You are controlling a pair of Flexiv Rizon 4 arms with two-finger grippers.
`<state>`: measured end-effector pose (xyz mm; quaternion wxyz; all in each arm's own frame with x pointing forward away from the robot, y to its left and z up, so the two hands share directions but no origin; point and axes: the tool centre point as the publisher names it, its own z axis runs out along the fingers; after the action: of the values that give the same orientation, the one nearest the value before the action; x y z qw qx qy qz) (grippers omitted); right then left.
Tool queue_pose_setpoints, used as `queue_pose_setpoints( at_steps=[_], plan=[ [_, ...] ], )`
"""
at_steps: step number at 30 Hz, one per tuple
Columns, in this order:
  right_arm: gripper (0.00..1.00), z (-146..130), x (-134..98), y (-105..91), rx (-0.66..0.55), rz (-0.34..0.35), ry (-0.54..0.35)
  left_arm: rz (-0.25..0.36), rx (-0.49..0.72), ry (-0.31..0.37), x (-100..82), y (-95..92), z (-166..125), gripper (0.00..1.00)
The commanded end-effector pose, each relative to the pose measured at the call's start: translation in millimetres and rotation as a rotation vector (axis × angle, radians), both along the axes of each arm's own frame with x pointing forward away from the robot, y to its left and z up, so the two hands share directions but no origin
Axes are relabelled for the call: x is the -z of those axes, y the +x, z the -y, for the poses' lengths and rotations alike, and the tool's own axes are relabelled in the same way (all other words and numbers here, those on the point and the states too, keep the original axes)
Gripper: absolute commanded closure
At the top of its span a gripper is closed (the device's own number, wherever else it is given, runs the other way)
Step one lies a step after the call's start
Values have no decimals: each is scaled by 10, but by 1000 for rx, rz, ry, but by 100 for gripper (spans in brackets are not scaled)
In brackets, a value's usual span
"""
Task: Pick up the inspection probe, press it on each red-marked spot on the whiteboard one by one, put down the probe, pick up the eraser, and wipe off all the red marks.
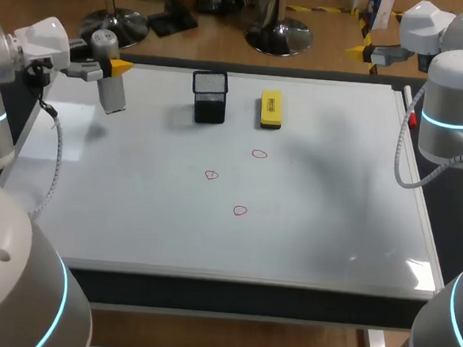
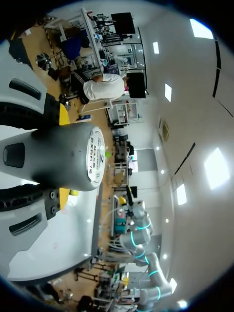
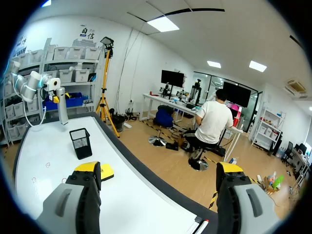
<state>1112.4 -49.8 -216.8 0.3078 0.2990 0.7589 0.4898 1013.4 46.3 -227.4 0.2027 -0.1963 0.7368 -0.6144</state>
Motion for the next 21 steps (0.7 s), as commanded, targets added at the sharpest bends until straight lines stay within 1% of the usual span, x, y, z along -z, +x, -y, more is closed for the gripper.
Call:
queue_pose_setpoints(
  at_steps=[1, 16, 20, 21],
  plan=[
    [0, 3, 2, 3, -1, 0, 0, 10, -4, -10, 18, -10, -8, 100],
    [0, 3, 2, 3, -1, 0, 0, 10, -4, -10, 18, -10, -8, 100],
    [0, -136, 36, 7, -149, -55, -144, 10, -4, -10, 18, -10, -8, 100],
    [0, -170, 51, 3, -188, -73, -192, 10, -4, -10, 18, -10, -8, 100]
  ],
)
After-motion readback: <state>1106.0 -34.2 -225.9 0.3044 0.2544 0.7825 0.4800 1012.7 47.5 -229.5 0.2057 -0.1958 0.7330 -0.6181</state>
